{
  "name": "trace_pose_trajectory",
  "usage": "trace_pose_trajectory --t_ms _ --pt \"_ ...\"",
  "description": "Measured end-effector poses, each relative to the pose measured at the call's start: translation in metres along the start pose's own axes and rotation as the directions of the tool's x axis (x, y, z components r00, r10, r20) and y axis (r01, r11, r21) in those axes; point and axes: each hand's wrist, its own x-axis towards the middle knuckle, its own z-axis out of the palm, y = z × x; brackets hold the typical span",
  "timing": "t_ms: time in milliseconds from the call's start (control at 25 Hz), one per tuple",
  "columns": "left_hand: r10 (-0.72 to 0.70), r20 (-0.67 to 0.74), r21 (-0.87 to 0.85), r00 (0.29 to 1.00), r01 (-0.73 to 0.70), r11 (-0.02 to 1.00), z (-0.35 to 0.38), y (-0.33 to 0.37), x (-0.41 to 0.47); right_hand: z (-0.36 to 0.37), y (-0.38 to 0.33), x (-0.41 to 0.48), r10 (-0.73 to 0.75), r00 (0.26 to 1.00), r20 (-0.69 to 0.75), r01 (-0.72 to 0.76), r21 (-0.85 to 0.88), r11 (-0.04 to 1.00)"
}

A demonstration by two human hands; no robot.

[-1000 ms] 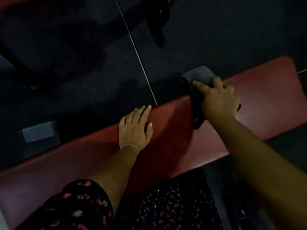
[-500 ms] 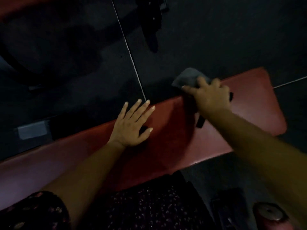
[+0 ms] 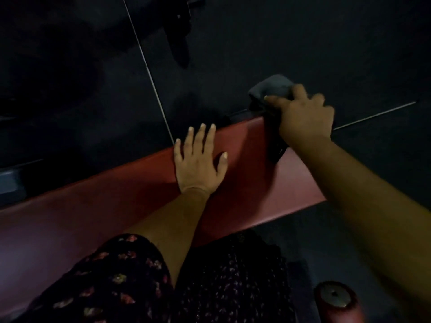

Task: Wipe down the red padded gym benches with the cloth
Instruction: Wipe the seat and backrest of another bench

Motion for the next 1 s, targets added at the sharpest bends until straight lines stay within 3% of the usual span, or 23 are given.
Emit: trace_pose_trajectory --t_ms 80,240,360,440,520,600,720,760,840,920,1000 --pt "-0.010 -0.012 0.013 1.000 0.010 1.000 -0.001 0.000 -0.001 0.002 -0.018 -0.005 0.084 0.996 -0.022 -0.085 -0.048 0.995" --pt "-0.013 0.009 0.016 1.000 0.013 1.000 -0.004 0.004 0.001 0.014 -0.056 -0.038 -0.164 0.981 -0.100 0.144 -0.182 0.973" --pt "-0.022 -0.004 0.012 1.000 0.022 1.000 -0.002 0.003 0.001 0.014 -0.003 -0.026 -0.243 0.967 -0.079 0.240 -0.050 0.970" --pt "-0.017 -0.003 0.019 1.000 0.017 1.000 -0.002 0.005 0.001 0.012 0.030 -0.012 -0.108 0.991 -0.084 0.109 0.009 0.994" --pt "-0.019 0.006 0.024 1.000 0.019 1.000 -0.001 0.004 0.002 0.007 0.027 -0.005 0.119 0.992 -0.031 -0.113 0.162 0.980" --pt "-0.022 0.007 0.026 1.000 0.022 0.999 -0.001 0.003 0.001 0.002 -0.001 -0.012 0.170 0.985 0.022 -0.171 0.232 0.957" --pt "-0.012 0.003 0.034 1.000 0.012 0.999 0.001 0.004 0.001 0.010 -0.009 -0.030 -0.129 0.990 -0.052 0.136 0.159 0.978" --pt "-0.011 0.009 0.033 1.000 0.011 0.999 0.001 0.004 0.002 0.013 0.003 -0.028 -0.163 0.984 -0.078 0.173 0.151 0.973" --pt "-0.015 0.017 0.035 1.000 0.014 0.999 0.002 0.002 0.003 0.014 0.027 -0.019 -0.037 0.993 -0.113 0.057 0.177 0.982" --pt "-0.007 0.020 0.047 1.000 0.006 0.999 0.004 0.002 0.001 0.014 0.037 -0.017 0.149 0.985 -0.085 -0.125 0.238 0.963" --pt "0.002 0.023 0.046 1.000 -0.003 0.999 0.003 0.001 0.000 0.016 0.035 -0.027 0.243 0.969 -0.039 -0.219 0.309 0.925"
